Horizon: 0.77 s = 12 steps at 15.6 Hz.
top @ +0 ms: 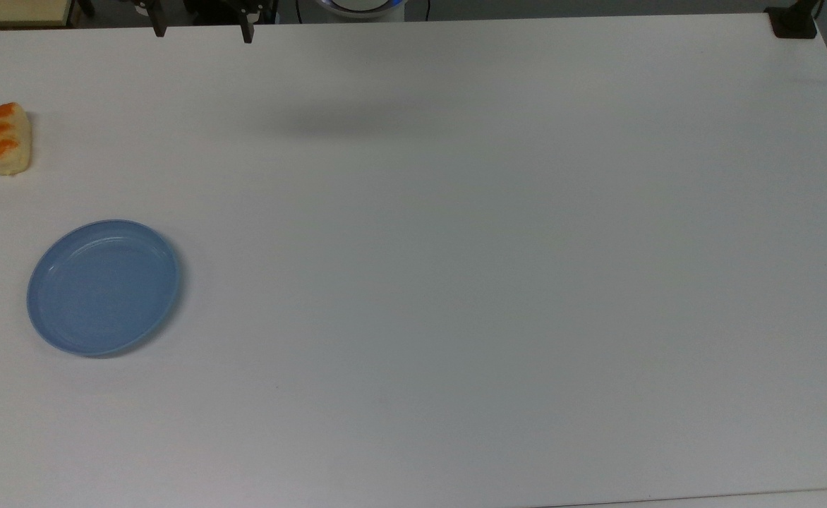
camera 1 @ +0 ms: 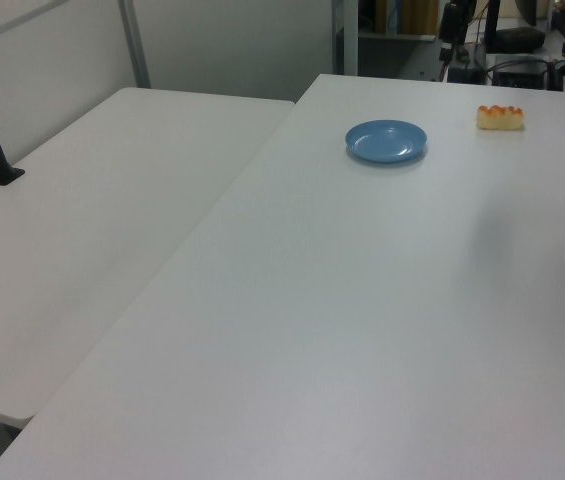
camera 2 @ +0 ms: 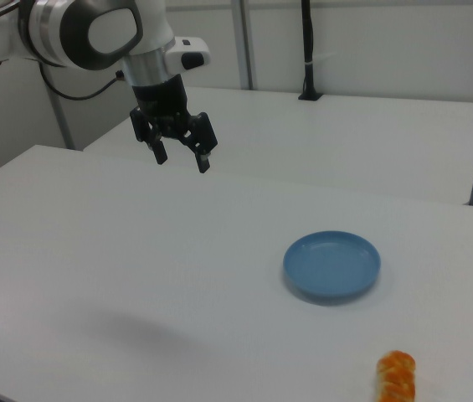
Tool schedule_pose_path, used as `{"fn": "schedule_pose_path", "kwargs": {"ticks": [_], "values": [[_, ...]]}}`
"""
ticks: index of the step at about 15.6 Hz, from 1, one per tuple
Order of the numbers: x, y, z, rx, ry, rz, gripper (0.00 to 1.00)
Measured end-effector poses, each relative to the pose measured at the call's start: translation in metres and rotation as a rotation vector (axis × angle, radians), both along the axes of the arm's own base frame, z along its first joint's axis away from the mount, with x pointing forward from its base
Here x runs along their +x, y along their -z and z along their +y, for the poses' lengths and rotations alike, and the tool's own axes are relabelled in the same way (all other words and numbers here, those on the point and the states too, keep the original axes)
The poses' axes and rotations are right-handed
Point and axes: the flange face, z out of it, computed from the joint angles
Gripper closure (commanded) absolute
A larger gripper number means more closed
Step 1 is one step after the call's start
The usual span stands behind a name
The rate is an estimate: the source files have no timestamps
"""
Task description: Put the bread on the table
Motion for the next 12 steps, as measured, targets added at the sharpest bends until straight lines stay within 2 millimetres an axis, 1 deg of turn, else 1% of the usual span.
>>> {"fn": "schedule_pose_path", "kwargs": {"ticks": [2,6,12], "values": [[0.001,0.000,0.003,0.000,-0.002,0.000,0.00],[0.002,-0.001,0.011,0.009,0.069,-0.005,0.00],[0.002,-0.001,0.011,0.011,0.082,-0.006,0.00]]}}
